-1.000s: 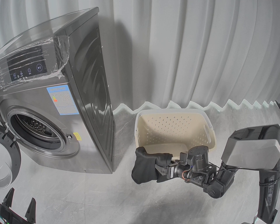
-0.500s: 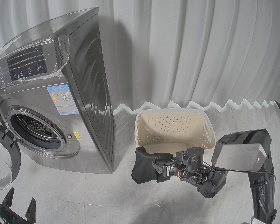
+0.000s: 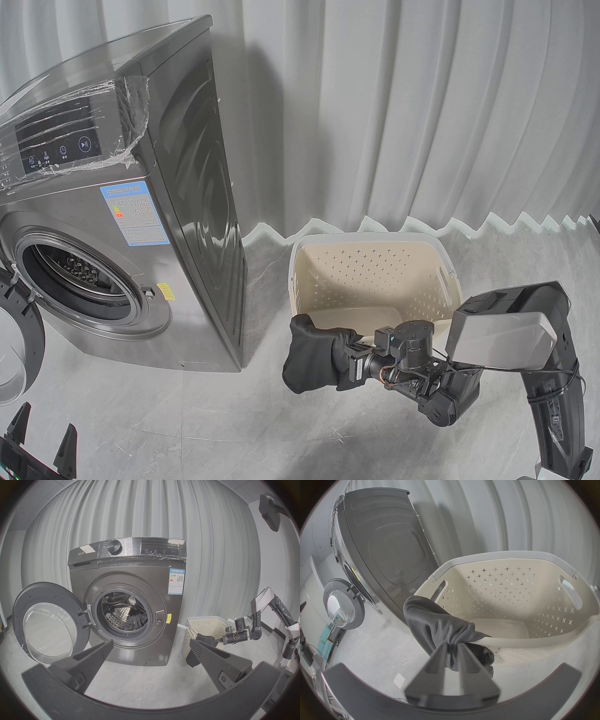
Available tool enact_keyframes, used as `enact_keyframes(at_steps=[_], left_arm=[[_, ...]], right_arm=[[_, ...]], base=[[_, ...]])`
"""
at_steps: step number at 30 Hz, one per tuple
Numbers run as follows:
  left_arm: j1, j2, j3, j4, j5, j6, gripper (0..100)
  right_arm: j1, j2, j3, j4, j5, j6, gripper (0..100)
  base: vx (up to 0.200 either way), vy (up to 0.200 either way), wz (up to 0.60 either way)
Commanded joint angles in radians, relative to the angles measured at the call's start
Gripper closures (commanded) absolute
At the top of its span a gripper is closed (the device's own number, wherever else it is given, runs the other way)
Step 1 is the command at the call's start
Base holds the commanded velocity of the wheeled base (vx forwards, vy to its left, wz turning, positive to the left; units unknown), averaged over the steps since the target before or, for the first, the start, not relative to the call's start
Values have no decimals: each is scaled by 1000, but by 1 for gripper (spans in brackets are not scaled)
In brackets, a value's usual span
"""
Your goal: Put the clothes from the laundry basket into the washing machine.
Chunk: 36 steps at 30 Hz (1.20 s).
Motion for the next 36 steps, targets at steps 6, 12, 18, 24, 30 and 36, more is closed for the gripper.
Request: enact_keyframes(at_steps=[6, 12, 18, 24, 30, 36], left_arm=[[0, -16, 16, 0, 0, 0, 0], [0, -16, 16, 0, 0, 0, 0], [0, -16, 16, 0, 0, 0, 0], [0, -16, 16, 0, 0, 0, 0], [0, -16, 16, 0, 0, -2, 0], [0, -16, 16, 0, 0, -2, 0]], right_arm=[[-7, -30, 13, -25, 5, -8, 100], [4, -122, 80, -54, 5, -6, 100], [6, -213, 133, -59, 5, -2, 100], [-4, -199, 149, -68, 3, 0, 100], [-7, -144, 140, -96, 3, -3, 100], [-7, -105, 122, -97, 5, -11, 0]], base=[[0, 0, 0], [0, 0, 0], [0, 0, 0], [0, 0, 0], [0, 0, 0], [0, 0, 0]])
